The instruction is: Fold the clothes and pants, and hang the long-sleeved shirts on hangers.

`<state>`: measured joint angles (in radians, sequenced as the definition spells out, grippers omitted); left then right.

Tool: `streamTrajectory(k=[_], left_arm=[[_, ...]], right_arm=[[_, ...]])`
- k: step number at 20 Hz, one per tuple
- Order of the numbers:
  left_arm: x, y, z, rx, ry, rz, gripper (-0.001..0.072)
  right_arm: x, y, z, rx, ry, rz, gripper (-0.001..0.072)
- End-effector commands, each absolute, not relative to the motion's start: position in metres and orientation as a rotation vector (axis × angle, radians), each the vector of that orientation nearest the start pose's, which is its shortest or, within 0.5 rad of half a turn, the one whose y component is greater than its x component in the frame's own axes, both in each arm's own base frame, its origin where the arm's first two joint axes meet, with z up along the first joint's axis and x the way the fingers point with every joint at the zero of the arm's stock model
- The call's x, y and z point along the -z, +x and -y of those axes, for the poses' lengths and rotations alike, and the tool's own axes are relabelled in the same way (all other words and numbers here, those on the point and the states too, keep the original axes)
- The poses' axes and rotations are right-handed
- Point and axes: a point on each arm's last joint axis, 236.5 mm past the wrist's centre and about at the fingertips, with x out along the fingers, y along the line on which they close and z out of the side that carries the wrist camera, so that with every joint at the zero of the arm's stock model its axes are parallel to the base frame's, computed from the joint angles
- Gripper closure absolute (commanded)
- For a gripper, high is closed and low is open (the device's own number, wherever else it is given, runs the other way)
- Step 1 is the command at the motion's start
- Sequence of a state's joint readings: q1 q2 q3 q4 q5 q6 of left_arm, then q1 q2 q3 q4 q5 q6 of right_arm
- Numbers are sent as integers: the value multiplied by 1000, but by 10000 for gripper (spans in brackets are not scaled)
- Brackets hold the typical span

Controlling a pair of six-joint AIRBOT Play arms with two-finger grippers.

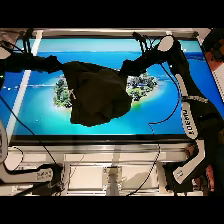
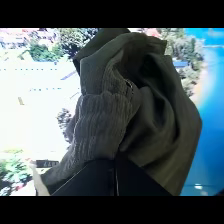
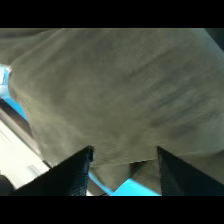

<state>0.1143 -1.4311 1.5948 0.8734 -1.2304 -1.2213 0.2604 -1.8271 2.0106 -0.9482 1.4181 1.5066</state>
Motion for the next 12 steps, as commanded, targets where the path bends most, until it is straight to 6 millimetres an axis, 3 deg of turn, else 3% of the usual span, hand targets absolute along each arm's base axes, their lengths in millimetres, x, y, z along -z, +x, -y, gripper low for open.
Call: streamTrajectory(k=[1, 4, 6, 9, 12], left_arm=[[-174, 455, 80, 427, -146, -868, 658], [-171, 453, 90, 449, -139, -880, 658], [-169, 453, 96, 460, -134, -886, 658], [-169, 451, 104, 477, -126, -888, 658], [-169, 449, 113, 495, -118, -890, 658]], right_arm=[[-78, 438, -292, -777, 214, -1307, 265], [-61, 436, -326, -778, 131, -1265, 263], [-54, 445, -345, -767, 99, -1199, 258], [-66, 472, -376, -749, 185, -1047, 258], [-66, 468, -400, -753, 261, -1042, 257]])
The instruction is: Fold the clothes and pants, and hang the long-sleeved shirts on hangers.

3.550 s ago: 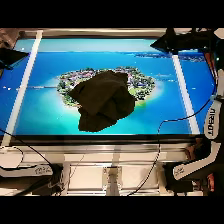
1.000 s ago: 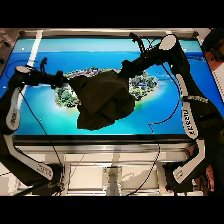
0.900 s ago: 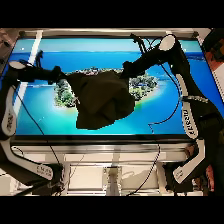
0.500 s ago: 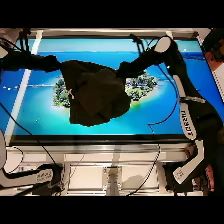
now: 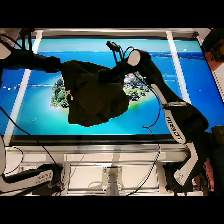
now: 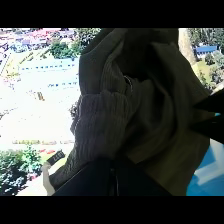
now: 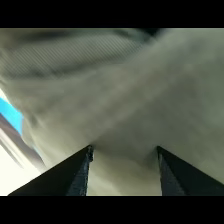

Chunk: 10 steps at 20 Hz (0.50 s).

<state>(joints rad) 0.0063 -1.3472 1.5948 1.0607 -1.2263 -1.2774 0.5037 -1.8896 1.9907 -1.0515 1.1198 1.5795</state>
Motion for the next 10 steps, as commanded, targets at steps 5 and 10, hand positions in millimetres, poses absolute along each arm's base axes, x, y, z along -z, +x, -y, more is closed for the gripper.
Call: streamTrajectory(k=[5, 10], left_arm=[[-169, 448, 118, 507, -112, -891, 658], [-169, 446, 125, 521, -108, -891, 658]], right_arm=[[-60, 459, -411, -757, 263, -1064, 257], [-23, 441, -421, -767, 274, -1188, 523]])
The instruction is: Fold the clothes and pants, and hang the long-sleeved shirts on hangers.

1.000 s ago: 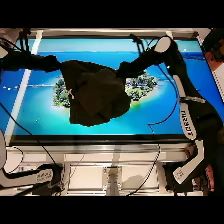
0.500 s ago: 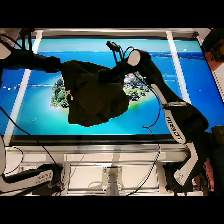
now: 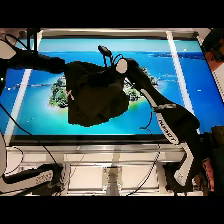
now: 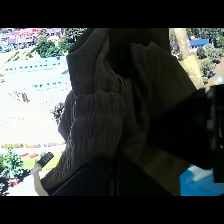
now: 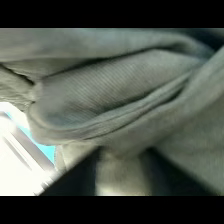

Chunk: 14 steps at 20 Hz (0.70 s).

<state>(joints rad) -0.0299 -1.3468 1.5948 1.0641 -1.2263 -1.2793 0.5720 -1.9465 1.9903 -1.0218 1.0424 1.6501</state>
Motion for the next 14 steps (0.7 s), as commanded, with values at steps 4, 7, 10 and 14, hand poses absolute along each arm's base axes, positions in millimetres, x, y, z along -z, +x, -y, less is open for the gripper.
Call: streamTrajectory(k=[4, 7, 10, 14], left_arm=[[-168, 447, 121, 510, -93, -890, 658], [-163, 449, 111, 475, -53, -900, 658], [-163, 449, 112, 478, -54, -900, 658], [-165, 448, 117, 495, -73, -896, 658]], right_arm=[[-18, 449, -407, -719, 281, -1209, 693], [-4, 459, -368, -594, 263, -1271, 693], [-17, 469, -360, -601, 346, -1267, 496], [-56, 499, -368, -571, 637, -1198, 97]])
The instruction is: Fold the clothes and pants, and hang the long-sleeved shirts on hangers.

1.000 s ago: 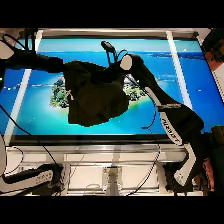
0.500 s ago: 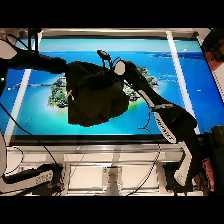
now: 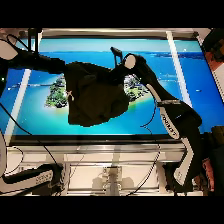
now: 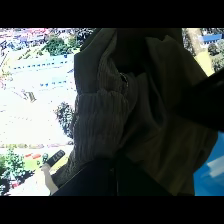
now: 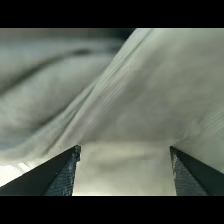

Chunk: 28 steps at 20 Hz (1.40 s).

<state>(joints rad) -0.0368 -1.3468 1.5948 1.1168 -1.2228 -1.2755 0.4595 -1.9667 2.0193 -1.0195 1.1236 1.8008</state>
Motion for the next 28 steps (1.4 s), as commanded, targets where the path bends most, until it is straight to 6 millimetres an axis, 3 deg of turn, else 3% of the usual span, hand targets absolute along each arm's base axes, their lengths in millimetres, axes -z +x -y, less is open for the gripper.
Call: streamTrajectory(k=[1, 3, 7, 11, 14, 15, 17, 19, 22, 24, 28], left_arm=[[-166, 448, 118, 500, -79, -894, 657], [-166, 448, 119, 501, -80, -894, 658], [-167, 448, 119, 501, -80, -893, 657], [-167, 448, 119, 501, -80, -893, 657], [-167, 448, 119, 501, -80, -893, 657], [-167, 448, 119, 501, -80, -893, 657], [-167, 448, 119, 501, -80, -893, 657], [-167, 448, 119, 501, -80, -893, 657], [-167, 449, 117, 509, -47, -880, 657], [-164, 458, 94, 442, 1, -866, 658], [-165, 478, 7, 202, 12, -830, 658]], right_arm=[[-64, 506, -374, -578, 684, -1156, 97], [-72, 518, -385, -577, 705, -1078, 102], [-59, 509, -410, -575, 701, -1082, 102], [-15, 498, -405, -481, 606, -1161, 102], [0, 488, -396, -454, 549, -1226, 109], [4, 486, -388, -435, 533, -1250, 177], [10, 480, -379, -417, 510, -1292, 467], [11, 481, -375, -412, 510, -1299, 694], [3, 488, -364, -399, 508, -1280, 693], [-11, 499, -327, -330, 414, -1231, 694], [-53, 503, -200, -120, 143, -1204, 694]])
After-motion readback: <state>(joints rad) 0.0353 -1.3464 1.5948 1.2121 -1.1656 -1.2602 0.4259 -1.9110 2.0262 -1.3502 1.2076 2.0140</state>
